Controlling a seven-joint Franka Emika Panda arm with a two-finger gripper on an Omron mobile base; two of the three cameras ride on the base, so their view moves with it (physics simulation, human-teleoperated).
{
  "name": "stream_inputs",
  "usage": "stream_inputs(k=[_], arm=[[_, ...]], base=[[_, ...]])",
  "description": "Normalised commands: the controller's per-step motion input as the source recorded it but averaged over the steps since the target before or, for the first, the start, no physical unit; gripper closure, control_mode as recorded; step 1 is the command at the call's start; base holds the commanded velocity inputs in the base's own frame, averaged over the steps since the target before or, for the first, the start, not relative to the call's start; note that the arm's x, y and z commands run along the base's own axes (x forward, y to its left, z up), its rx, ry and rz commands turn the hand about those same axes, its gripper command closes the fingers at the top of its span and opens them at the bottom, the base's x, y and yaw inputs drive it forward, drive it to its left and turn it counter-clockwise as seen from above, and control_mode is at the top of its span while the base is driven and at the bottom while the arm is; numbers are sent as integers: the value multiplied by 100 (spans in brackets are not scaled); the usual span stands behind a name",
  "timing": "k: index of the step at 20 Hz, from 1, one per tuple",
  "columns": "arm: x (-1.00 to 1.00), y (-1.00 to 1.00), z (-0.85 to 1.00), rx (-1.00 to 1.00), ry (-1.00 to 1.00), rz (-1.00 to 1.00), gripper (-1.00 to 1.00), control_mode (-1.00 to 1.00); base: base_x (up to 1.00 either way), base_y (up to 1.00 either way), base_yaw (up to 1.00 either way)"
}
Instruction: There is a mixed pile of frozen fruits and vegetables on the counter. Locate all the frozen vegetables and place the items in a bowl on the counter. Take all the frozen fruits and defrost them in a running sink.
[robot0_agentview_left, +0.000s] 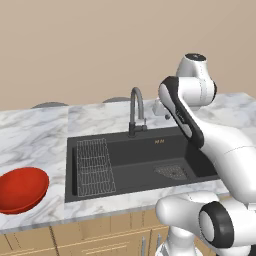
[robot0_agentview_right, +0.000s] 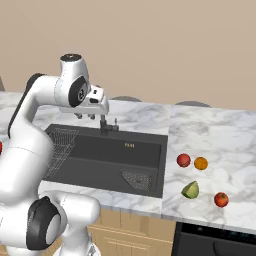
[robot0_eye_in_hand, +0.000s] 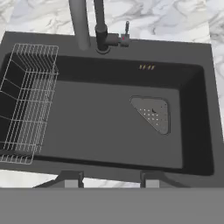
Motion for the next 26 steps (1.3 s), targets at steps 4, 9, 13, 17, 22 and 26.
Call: stream_inputs(k=[4,9,13,17,22,26], arm=[[6,-17,-8,-2,3,-4,-100,-100],[4,-58,-14,-3,7,-12,-100,-100],[7,-74,-19,-3,7,-14,-100,-100],[15,-79,-18,-4,10,-15,-100,-100],[14,-73,-19,-6,11,-17,-100,-100],[13,-67,-20,-7,12,-18,-100,-100]], base=[[0,0,0],[0,0,0],[0,0,0],[0,0,0],[0,0,0],[0,0,0]])
